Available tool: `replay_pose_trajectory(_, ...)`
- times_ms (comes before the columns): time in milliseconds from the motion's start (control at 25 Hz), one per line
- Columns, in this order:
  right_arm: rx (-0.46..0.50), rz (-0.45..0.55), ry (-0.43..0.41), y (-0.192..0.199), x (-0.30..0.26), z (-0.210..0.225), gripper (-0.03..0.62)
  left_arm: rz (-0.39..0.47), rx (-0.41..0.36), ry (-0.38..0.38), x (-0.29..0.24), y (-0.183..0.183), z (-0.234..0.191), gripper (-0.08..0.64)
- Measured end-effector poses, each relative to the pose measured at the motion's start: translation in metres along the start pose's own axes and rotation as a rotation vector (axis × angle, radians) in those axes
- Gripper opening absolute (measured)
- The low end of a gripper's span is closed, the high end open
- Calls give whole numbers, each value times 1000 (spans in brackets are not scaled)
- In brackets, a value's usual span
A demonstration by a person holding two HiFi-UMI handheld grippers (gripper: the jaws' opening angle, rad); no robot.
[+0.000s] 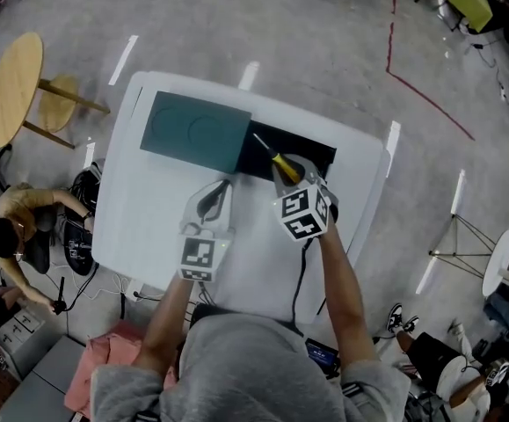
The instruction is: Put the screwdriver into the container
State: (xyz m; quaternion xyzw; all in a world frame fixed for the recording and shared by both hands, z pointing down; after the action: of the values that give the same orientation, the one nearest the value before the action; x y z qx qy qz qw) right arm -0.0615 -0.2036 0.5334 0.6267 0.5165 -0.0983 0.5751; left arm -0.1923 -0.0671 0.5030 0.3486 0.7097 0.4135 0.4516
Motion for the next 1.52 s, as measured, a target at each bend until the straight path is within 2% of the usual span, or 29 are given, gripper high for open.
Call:
replay_pose_trajectory(680,80,-118,-79,14,-49,-3,78,-31,57,-6,-16,14,-14,11)
replay_pose_trajectory(1040,59,-117,-85,15,-53,-6,81,-37,62,-5,-13,18,-15,11)
replay_pose_trajectory(1520,18,-96,-55,12,-40,3,101,-25,31,-2,-8,9,-7,11)
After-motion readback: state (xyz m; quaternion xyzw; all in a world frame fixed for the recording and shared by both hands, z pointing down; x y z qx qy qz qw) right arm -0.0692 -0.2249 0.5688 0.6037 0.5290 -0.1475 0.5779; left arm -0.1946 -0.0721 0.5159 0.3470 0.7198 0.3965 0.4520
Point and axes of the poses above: the fingertips, and each gripper's own axes: x backward along the fingers, z to its right, y out of its underside, the point moved 9 cm from there along x, backward along the fingers, and after that the axes turned 15 degrees about y, right-handed, at the moved point
